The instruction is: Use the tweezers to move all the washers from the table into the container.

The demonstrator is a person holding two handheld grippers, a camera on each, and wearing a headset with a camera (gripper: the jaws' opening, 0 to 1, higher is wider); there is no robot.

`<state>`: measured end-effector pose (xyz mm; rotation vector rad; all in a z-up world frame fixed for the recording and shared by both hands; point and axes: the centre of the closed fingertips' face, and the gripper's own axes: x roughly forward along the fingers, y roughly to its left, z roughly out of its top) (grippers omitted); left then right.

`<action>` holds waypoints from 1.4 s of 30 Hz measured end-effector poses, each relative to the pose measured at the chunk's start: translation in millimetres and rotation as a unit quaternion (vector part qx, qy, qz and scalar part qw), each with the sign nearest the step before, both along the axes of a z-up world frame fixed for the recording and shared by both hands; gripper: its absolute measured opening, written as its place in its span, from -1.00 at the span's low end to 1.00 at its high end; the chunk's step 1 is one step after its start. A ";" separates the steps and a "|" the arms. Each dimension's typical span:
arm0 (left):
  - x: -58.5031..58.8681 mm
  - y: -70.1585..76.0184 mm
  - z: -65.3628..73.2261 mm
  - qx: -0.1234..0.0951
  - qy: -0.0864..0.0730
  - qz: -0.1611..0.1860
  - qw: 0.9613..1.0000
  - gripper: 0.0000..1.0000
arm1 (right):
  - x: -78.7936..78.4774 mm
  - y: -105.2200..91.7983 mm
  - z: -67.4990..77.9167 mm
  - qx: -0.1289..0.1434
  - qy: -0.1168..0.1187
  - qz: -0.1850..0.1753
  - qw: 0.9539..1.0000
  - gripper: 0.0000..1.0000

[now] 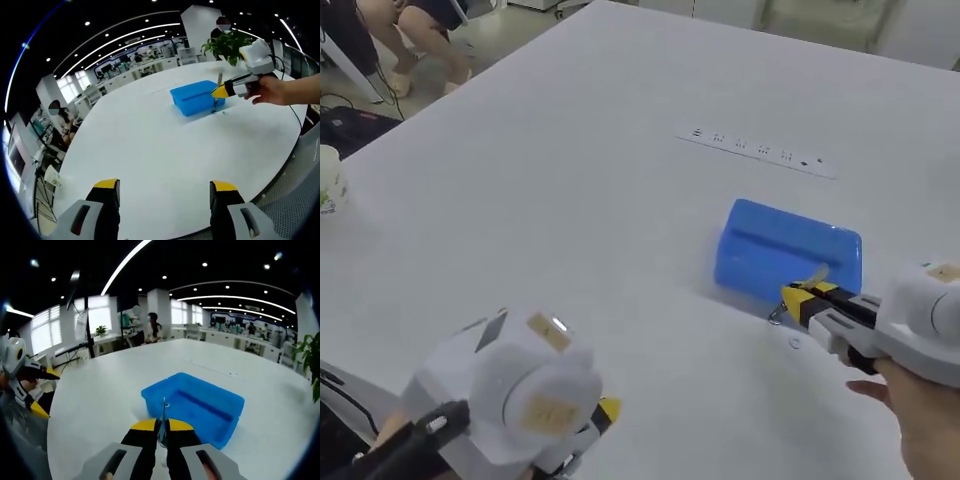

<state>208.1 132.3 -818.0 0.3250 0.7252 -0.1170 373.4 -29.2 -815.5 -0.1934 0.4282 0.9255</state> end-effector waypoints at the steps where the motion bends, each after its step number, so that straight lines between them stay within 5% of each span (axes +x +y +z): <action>1: 0.0 0.0 0.0 0.000 0.000 0.000 1.000 0.48 | -0.8 -0.5 -0.3 -0.001 -0.001 0.001 1.000 -0.94; 33: -0.6 1.3 2.2 0.000 -0.004 0.004 1.000 0.47 | 5.2 -3.3 -4.4 -0.032 -0.001 0.005 0.999 -0.96; 42: -0.7 0.0 2.3 -0.001 -0.004 0.002 1.000 0.47 | 4.1 -6.5 -2.3 -0.039 0.021 0.000 0.999 -0.98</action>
